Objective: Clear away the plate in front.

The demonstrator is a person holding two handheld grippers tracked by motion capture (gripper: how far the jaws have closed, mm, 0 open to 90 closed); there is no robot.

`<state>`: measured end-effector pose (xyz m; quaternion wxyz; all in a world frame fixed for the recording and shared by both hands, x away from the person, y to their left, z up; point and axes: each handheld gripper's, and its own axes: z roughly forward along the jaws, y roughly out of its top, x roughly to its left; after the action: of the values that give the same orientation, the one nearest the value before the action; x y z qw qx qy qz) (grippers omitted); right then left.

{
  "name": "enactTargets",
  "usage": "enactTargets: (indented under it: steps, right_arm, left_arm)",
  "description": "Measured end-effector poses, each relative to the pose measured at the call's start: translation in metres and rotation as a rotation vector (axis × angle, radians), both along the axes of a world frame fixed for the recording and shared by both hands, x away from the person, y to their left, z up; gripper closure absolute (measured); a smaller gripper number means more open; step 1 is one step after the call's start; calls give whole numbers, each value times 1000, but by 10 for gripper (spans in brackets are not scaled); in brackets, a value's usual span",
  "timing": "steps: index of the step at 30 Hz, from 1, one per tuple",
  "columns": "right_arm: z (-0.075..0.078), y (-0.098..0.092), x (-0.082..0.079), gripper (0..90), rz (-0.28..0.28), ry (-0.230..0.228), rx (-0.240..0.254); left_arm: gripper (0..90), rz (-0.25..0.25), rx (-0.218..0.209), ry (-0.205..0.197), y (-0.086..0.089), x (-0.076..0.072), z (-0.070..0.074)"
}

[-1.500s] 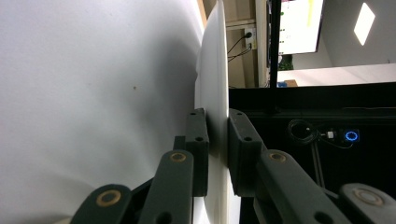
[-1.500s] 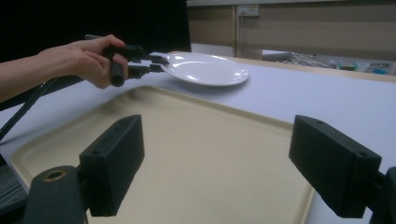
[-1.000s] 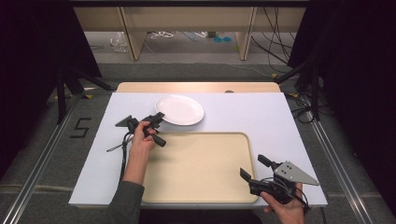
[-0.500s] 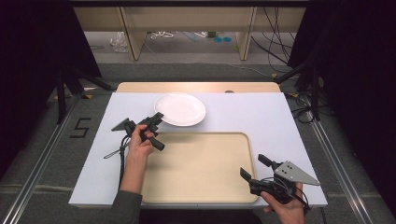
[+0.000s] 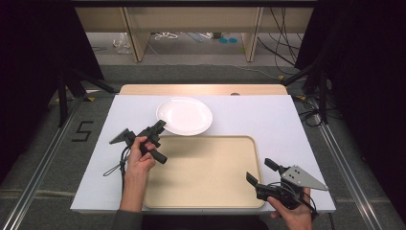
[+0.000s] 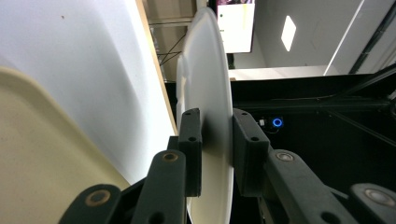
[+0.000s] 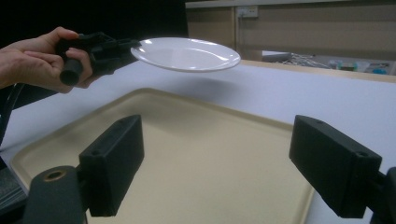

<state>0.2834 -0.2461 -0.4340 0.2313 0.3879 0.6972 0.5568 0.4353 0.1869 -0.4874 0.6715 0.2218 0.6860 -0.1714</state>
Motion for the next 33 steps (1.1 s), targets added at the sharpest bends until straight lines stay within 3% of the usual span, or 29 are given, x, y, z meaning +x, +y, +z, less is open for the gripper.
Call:
enactTargets:
  steps: [9,11,18,19,27,33]
  right_arm:
    - [0,0,0,188,3,-4,6]
    - [0,0,0,188,9,0,14]
    - [0,-1,0,188,2,-2,16]
    - [0,-1,0,188,0,3,12]
    - [0,-3,0,188,-7,10,16]
    - [0,-2,0,188,-4,11,18]
  left_arm:
    - [746,-32,-33,-14,-12,-21,-1]
    - [744,-43,-59,-12,-15,-27,-1]
    - [743,-46,-60,-25,-20,-45,-7]
    - [744,-46,-71,-8,-20,-46,-9]
    - [741,-50,-82,-3,-21,-63,-18]
    - [739,-58,-99,-26,-20,-82,-19]
